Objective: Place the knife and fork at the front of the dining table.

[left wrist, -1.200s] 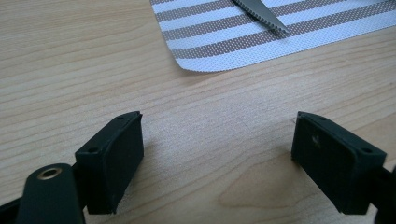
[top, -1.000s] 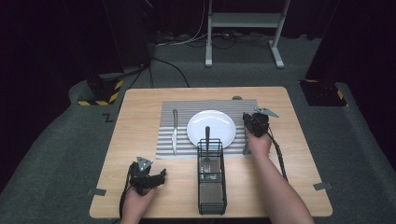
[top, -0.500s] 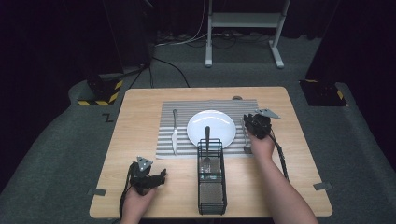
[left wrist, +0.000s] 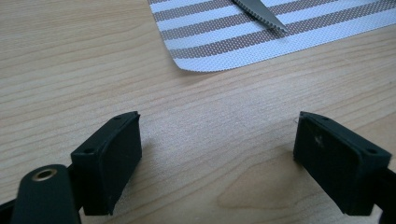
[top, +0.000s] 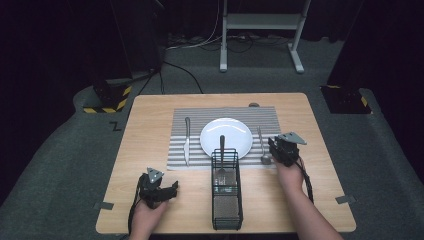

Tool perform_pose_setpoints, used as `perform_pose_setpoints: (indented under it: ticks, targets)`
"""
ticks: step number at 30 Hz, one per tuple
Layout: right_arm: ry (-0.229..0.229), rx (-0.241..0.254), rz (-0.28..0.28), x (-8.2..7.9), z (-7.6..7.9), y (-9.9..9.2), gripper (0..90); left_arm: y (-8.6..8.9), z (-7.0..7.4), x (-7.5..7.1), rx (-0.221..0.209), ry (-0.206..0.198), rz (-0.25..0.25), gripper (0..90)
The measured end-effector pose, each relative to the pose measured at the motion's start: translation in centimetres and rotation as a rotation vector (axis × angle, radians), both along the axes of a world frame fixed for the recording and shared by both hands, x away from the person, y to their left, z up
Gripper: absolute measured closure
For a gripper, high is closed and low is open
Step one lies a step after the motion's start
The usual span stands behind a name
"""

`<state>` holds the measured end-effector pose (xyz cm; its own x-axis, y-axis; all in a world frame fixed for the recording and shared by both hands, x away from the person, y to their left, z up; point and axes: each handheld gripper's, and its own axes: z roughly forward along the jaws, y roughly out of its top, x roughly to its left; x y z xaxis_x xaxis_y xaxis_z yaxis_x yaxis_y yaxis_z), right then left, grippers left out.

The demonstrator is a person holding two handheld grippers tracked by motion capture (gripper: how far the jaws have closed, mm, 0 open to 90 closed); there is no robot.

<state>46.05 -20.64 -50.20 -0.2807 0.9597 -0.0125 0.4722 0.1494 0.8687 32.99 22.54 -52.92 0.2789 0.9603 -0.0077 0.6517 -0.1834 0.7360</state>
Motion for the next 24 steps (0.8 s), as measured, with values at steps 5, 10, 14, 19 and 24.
perform_pose_setpoints:
  ticks: [5,10,14,19,24]
  targets:
    - [0.051,-0.019,-0.009,-2.7,-0.6,-0.8,73.8,0.0,0.0,0.0,0.0,0.0,0.0,14.9]
    - [0.091,-0.041,-0.002,-4.9,-1.2,-0.9,73.9,0.0,0.0,0.0,0.002,0.001,-0.002,14.8]
    - [0.12,-0.062,0.015,-5.3,-1.7,-0.4,72.8,0.0,0.0,0.0,0.001,0.001,-0.002,14.8]
    - [0.113,-0.069,0.017,-5.3,-1.7,-0.1,72.0,0.0,0.0,0.0,0.001,0.001,-0.002,14.7]
    - [0.031,-0.028,0.028,-6.3,-0.4,-0.3,67.0,0.0,0.0,0.0,0.003,0.001,-0.002,14.7]
